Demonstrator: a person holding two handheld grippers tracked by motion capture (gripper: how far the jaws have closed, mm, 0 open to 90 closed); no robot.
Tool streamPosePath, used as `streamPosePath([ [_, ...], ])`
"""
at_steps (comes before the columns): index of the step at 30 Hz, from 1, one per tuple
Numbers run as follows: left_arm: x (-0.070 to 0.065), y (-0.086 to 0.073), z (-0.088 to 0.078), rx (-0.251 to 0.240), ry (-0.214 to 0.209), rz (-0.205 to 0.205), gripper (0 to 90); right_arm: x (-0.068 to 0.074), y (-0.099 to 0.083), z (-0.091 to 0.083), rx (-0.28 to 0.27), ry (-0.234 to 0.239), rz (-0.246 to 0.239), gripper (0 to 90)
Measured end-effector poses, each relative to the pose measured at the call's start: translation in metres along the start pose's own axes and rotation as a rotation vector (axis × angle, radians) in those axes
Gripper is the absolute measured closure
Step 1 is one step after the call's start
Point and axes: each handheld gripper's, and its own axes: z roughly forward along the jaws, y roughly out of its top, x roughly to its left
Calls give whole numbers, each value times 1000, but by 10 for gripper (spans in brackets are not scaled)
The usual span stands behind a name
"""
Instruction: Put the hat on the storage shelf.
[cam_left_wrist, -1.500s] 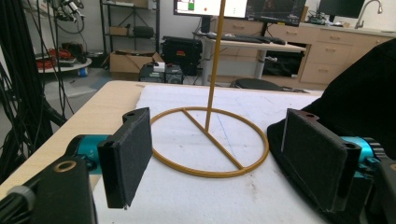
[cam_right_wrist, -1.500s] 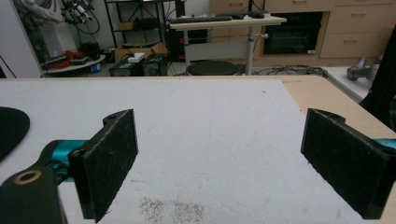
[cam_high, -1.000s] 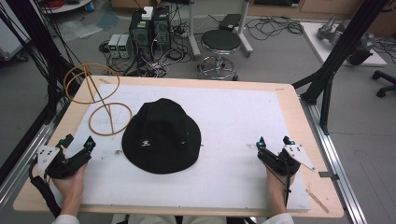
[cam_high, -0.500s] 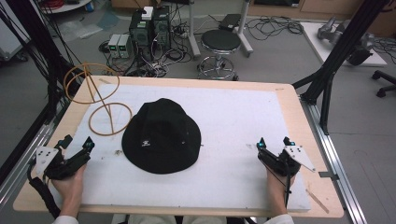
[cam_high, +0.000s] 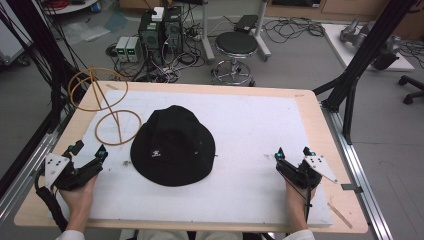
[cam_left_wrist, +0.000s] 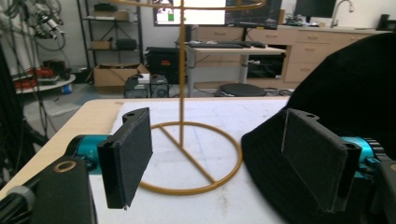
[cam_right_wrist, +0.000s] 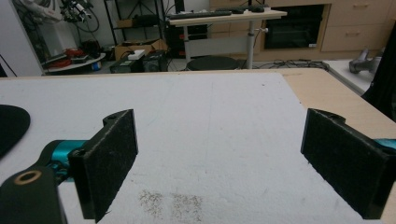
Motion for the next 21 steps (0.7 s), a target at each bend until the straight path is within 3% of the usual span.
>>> streamPosePath([
  [4,-5,4,2,-5,-33,-9,248,0,0,0,1,2,-2,101],
  [9,-7,11,8,18,-126,-32,247,0,0,0,-3,3,-7,102],
  [21,-17,20,15,47,-211,-60,248,0,0,0,3,4,-9,101],
])
